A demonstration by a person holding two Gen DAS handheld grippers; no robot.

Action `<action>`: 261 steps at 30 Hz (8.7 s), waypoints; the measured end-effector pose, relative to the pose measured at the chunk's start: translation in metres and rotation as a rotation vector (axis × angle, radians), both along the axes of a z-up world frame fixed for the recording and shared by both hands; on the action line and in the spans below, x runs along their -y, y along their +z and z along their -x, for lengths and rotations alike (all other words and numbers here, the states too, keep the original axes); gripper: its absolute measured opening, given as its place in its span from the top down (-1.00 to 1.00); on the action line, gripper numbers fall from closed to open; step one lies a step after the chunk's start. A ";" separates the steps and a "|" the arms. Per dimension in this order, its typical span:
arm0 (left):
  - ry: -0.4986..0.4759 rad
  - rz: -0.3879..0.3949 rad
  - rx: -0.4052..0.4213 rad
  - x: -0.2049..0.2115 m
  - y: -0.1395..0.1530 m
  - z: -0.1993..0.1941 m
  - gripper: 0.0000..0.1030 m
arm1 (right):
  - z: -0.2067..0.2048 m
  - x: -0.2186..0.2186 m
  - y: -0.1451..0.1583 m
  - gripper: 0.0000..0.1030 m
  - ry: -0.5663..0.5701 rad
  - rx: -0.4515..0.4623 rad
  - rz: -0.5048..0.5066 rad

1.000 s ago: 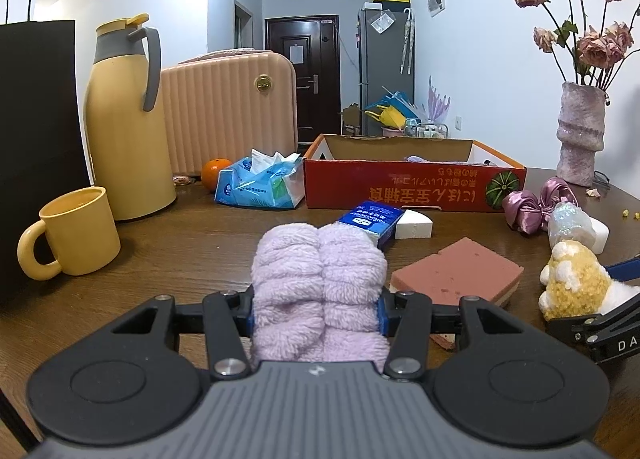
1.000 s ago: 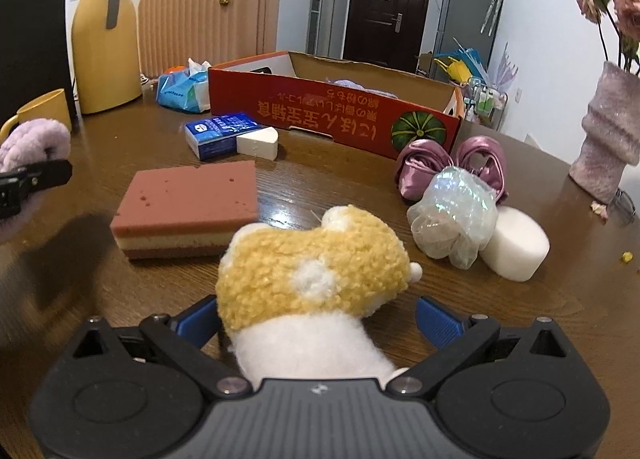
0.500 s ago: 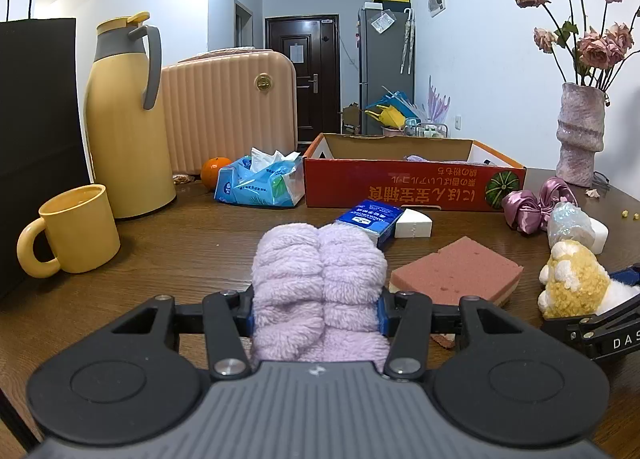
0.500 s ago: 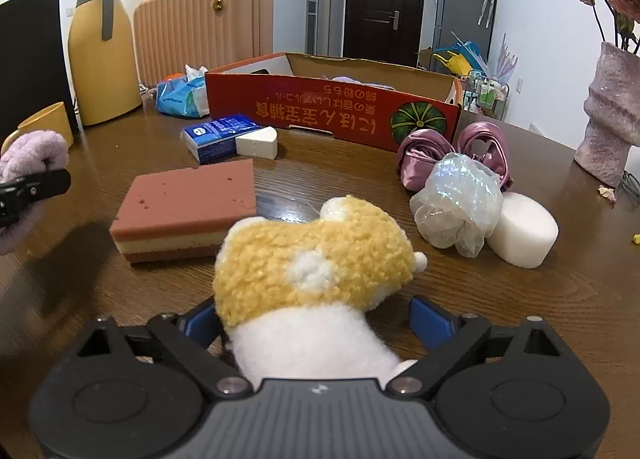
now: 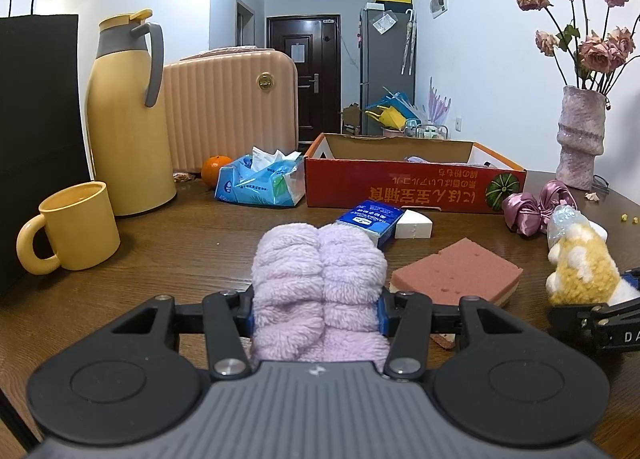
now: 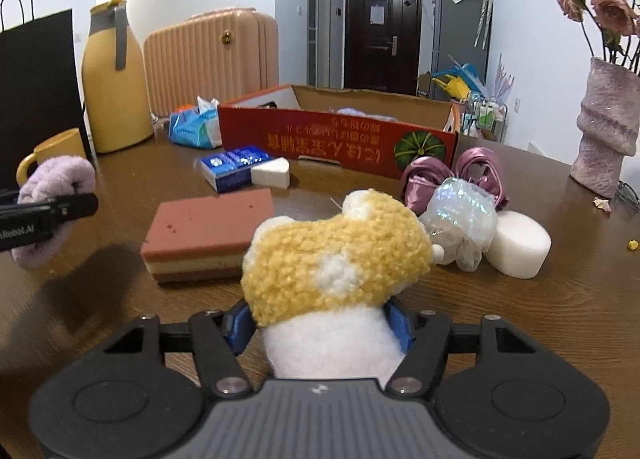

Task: Organize soft objects
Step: 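Lift and carry the sheep plush and pink sock over the cardboard box with both grippers, then open the right gripper to drop the sheep plush while the left gripper releases the sock into the box, then withdraw both grippers from the box back over the table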

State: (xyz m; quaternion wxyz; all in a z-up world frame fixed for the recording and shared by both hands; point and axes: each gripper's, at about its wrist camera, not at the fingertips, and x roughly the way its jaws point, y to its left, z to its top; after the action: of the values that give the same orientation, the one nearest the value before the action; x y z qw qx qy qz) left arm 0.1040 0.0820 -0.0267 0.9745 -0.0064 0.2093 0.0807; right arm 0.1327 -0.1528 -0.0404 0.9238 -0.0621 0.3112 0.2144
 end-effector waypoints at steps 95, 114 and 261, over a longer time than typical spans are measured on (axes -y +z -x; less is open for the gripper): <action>0.038 0.085 0.153 0.019 0.061 -0.167 0.03 | -0.118 -0.041 0.077 -0.22 -0.089 0.291 -0.107; 0.040 0.085 0.153 0.019 0.060 -0.208 0.03 | -0.172 -0.063 0.072 -0.22 -0.124 0.253 -0.095; -0.057 -0.011 0.075 0.025 0.023 -0.101 -1.00 | -0.051 -0.009 0.034 -1.00 -0.245 0.218 0.041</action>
State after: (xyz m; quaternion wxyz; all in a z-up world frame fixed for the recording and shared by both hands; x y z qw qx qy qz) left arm 0.2047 0.0568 -0.0038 0.9836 0.0018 0.1721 0.0539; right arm 0.1841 -0.1438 -0.0064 0.9698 -0.0656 0.2187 0.0859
